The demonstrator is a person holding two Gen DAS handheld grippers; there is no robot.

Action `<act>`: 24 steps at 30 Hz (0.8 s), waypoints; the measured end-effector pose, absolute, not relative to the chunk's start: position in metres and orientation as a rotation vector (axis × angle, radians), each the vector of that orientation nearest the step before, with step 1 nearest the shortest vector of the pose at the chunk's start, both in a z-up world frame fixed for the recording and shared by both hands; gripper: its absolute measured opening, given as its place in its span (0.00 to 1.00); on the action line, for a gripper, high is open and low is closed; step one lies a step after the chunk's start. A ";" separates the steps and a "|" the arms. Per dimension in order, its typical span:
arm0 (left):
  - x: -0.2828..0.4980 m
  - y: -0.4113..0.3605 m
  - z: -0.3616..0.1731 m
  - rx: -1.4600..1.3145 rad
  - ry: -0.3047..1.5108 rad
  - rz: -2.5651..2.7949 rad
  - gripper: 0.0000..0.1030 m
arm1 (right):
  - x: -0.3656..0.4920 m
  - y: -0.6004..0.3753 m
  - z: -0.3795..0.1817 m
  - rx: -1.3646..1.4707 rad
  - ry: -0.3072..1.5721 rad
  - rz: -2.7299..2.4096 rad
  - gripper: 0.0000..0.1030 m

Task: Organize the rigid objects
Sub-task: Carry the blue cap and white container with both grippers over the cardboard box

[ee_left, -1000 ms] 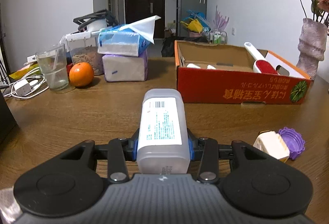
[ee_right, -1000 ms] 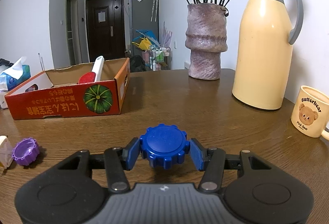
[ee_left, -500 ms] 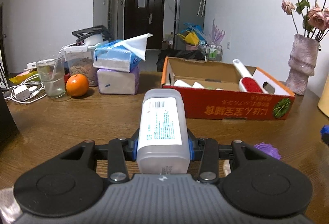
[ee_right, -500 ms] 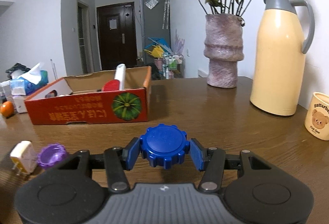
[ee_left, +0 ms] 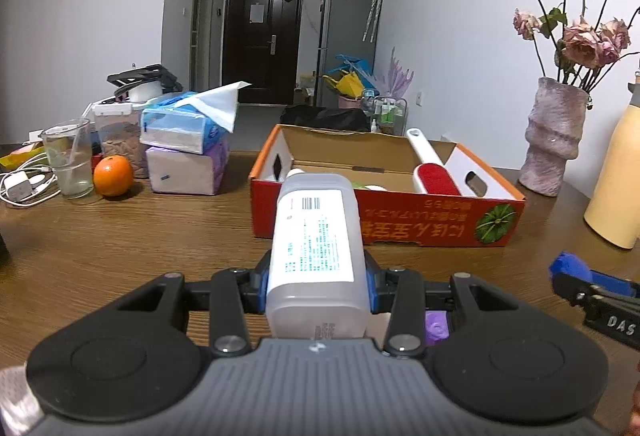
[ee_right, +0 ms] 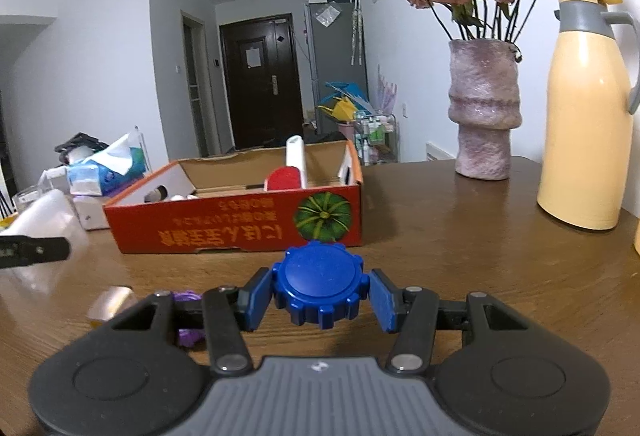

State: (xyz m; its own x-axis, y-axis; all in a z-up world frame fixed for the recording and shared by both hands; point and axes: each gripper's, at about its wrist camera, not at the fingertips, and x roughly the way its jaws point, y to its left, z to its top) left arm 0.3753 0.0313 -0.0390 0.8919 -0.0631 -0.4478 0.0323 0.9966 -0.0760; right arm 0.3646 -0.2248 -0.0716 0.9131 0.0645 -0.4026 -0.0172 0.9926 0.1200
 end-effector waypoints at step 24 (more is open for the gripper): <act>0.413 0.014 -0.018 -0.125 0.426 0.018 0.40 | 0.402 -0.192 -0.059 0.146 0.349 0.080 0.50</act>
